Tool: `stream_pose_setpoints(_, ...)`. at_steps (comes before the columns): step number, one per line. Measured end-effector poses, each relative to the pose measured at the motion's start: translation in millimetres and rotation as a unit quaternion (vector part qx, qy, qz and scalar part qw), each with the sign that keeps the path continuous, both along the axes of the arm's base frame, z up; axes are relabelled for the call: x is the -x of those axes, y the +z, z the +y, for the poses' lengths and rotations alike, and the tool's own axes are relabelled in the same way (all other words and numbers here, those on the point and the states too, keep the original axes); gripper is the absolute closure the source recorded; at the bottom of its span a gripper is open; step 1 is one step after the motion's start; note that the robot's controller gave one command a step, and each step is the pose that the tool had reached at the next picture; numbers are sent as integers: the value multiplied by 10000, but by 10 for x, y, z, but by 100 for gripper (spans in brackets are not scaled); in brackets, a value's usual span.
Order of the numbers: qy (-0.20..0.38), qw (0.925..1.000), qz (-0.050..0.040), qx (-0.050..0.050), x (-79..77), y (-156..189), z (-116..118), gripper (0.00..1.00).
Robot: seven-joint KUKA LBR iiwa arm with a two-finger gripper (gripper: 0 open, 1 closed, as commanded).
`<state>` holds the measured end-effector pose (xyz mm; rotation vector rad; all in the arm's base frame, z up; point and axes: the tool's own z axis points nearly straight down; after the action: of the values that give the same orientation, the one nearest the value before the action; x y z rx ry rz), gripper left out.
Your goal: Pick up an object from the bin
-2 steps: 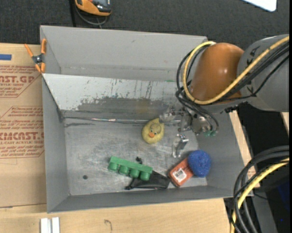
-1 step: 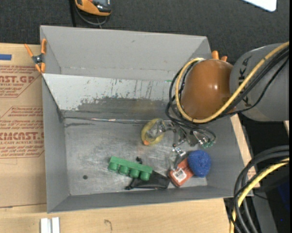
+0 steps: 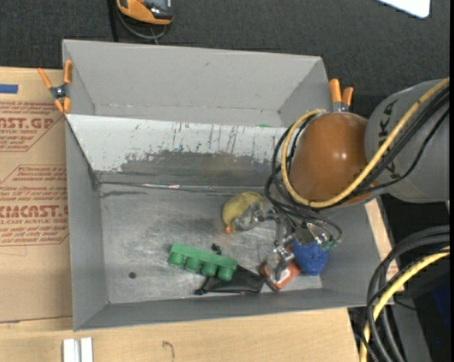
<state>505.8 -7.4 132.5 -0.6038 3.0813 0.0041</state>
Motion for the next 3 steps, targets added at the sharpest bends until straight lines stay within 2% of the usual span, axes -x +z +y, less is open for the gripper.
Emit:
stream_pose_setpoints(1,114,9999,8,12,113,-98,77,0)
stream_pose_setpoints(2,1457,9893,-8,11,186,-391,75,0)
stream_pose_setpoints(3,657,9978,-16,14,116,-529,474,0)
